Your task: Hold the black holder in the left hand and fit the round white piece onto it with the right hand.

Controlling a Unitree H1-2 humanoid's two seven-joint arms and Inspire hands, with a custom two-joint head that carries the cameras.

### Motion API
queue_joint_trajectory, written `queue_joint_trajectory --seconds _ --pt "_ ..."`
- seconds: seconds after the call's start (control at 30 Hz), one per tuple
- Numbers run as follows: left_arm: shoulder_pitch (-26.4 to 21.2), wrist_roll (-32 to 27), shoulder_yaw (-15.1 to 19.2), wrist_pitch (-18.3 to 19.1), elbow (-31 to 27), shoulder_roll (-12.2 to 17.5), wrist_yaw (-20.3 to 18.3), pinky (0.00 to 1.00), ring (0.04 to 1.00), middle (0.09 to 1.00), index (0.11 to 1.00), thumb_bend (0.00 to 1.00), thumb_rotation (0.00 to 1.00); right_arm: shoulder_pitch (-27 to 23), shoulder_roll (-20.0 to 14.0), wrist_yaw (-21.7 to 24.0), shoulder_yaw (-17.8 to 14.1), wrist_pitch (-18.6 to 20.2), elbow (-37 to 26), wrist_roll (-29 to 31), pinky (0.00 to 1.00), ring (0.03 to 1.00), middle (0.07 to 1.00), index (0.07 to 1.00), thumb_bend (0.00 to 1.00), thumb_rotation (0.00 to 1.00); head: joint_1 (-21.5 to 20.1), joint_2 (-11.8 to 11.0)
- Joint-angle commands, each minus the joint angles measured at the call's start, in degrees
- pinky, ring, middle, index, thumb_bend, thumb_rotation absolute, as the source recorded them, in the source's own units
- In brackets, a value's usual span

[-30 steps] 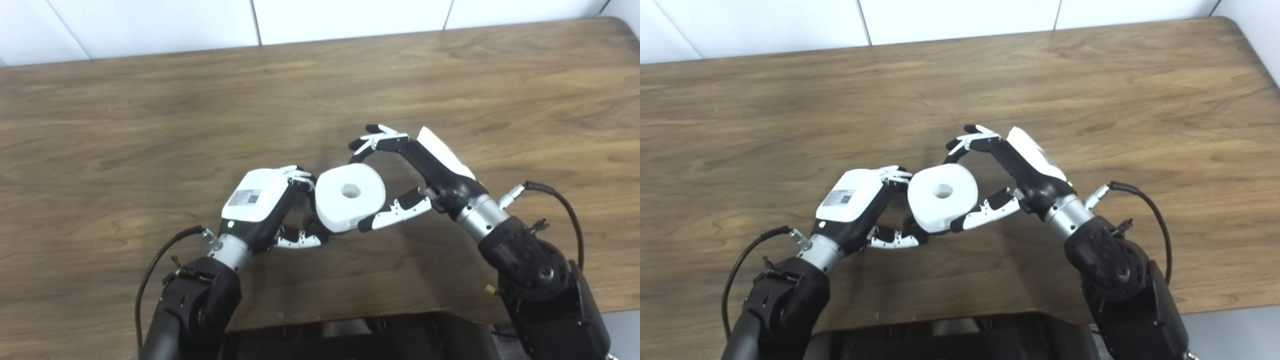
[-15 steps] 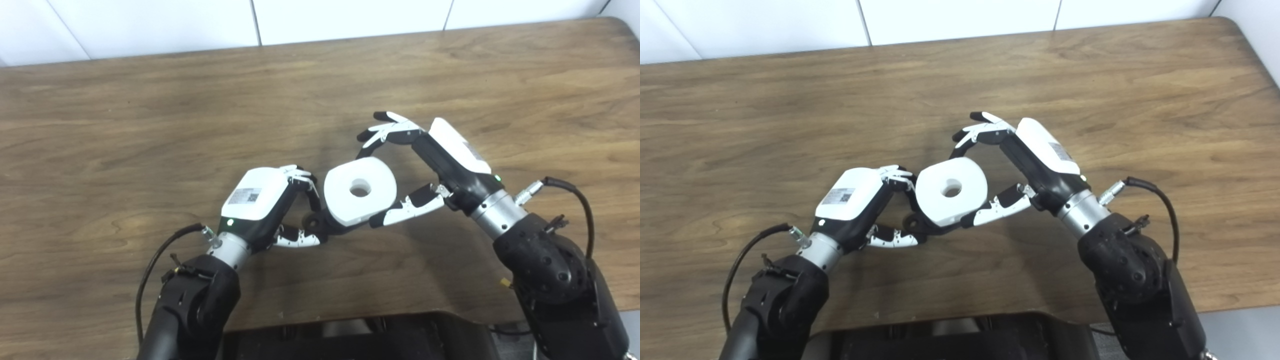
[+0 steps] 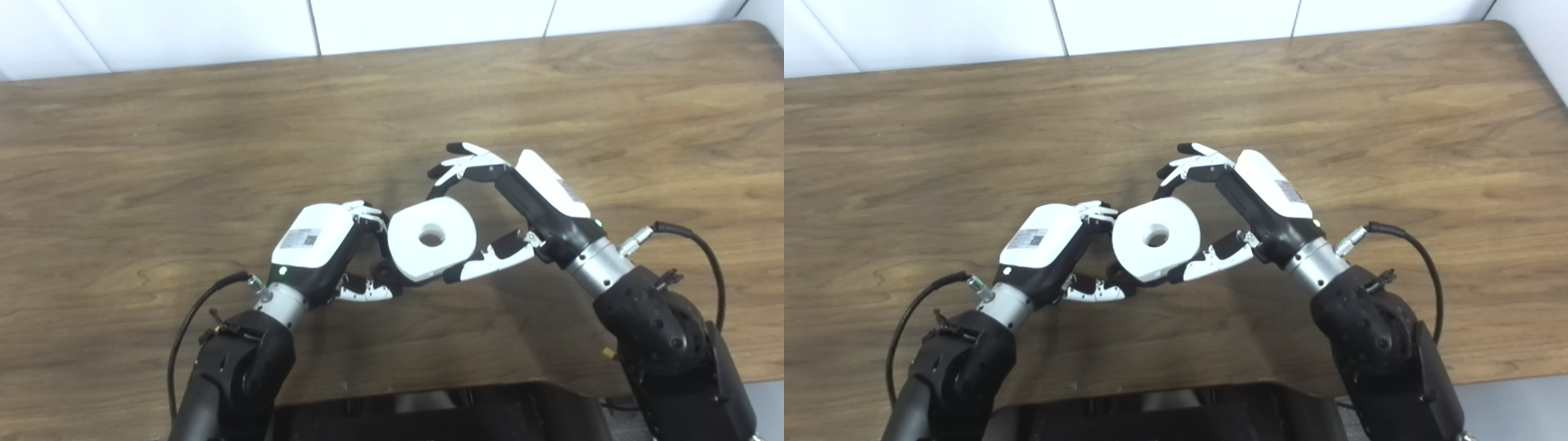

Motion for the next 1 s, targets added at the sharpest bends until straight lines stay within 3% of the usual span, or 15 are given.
queue_joint_trajectory --seconds 0.0,0.97 --pt "0.33 0.85 0.26 1.92 0.43 0.28 -1.36 0.83 0.882 0.798 0.488 0.52 0.06 -0.7 0.4 -0.68 0.07 -1.57 -1.19 -0.09 0.79 0.918 0.763 0.482 0.52 0.13 -0.01 0.0" --pt "0.39 1.23 0.09 2.85 -1.14 0.13 -2.66 0.82 0.882 0.799 0.489 0.52 0.06 0.15 0.65 -0.13 1.57 -0.64 0.67 -1.44 0.79 0.919 0.765 0.483 0.52 0.13 0.69 0.83"
